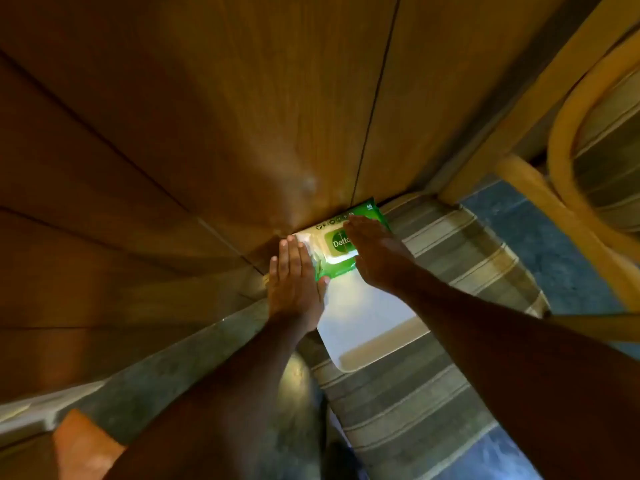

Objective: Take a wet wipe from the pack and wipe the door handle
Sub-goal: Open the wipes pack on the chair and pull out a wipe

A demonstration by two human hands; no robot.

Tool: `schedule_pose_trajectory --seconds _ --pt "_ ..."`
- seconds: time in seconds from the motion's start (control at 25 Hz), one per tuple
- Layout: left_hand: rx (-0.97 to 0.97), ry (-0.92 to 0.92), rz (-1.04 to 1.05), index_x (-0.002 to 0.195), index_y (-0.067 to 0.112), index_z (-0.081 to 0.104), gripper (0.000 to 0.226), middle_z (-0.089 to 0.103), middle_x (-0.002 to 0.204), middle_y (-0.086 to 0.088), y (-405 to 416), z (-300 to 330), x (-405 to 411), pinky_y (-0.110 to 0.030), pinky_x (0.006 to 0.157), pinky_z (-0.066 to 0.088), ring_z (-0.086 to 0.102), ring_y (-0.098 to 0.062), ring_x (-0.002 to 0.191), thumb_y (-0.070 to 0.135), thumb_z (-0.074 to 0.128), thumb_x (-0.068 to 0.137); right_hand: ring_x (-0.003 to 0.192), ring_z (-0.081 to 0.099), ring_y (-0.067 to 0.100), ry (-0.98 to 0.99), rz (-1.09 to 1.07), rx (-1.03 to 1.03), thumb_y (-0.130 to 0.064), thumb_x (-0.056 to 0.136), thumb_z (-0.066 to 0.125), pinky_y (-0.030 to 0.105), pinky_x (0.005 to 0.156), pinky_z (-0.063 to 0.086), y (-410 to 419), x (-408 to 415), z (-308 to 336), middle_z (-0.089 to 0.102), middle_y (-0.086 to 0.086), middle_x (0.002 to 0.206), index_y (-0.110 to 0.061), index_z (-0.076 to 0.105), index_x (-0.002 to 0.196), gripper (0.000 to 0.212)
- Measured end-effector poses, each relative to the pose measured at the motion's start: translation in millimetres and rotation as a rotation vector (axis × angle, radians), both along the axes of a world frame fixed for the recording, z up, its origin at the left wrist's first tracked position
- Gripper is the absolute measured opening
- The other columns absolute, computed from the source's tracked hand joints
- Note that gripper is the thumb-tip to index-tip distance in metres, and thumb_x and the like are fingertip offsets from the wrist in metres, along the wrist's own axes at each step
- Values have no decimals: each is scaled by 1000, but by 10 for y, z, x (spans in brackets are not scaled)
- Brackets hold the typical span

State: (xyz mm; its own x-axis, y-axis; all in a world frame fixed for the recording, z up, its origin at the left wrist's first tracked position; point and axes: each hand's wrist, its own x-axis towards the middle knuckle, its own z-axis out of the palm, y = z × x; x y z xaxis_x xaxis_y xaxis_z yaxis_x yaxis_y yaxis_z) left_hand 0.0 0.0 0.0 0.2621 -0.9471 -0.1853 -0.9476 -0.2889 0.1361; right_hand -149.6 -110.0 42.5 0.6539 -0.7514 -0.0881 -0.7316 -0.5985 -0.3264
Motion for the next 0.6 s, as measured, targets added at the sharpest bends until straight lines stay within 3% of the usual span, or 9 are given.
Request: schedule_pose_trajectory --seconds 0.12,0.2,0.32,0.44,0.52,0.6 --pt "64 -23 20 158 4 3 81 1 169 -18 -43 -233 69 -48 126 5 0 -33 157 49 33 98 137 39 36 163 192 -34 -2 83 60 41 114 28 -163 156 -153 45 20 147 -2 43 140 60" --pt "80 -19 10 158 4 2 78 -1 170 -16 -33 -309 89 -47 126 3 -3 -31 157 47 31 99 130 46 34 214 249 -68 -3 79 61 40 108 35 -226 253 -181 53 18 139 -3 49 132 55" --pt "82 -25 -35 159 5 2 76 -1 170 -14 -51 -317 56 -49 126 3 -4 -29 157 43 31 100 112 58 33 351 262 -23 -10 70 71 41 89 50 -295 392 -108 64 13 118 -8 61 112 43" --pt "89 -34 -44 159 5 1 77 -2 170 -13 -86 -289 33 -49 126 3 -4 -29 157 42 34 99 92 67 31 460 322 -39 -19 64 78 34 72 53 -434 555 16 72 9 96 -12 70 95 33" --pt "81 -41 -51 159 6 -1 78 -3 170 -12 -80 -292 10 -48 126 2 -4 -29 157 41 34 99 87 68 32 420 303 -71 -17 68 73 32 67 50 -495 606 77 72 11 91 -12 71 89 21" --pt "71 -31 -37 159 7 0 78 -3 171 -11 -70 -313 0 -47 126 2 -4 -29 157 40 35 99 88 66 31 241 170 -25 -18 71 69 29 66 42 -618 578 72 73 10 92 -14 73 90 19"
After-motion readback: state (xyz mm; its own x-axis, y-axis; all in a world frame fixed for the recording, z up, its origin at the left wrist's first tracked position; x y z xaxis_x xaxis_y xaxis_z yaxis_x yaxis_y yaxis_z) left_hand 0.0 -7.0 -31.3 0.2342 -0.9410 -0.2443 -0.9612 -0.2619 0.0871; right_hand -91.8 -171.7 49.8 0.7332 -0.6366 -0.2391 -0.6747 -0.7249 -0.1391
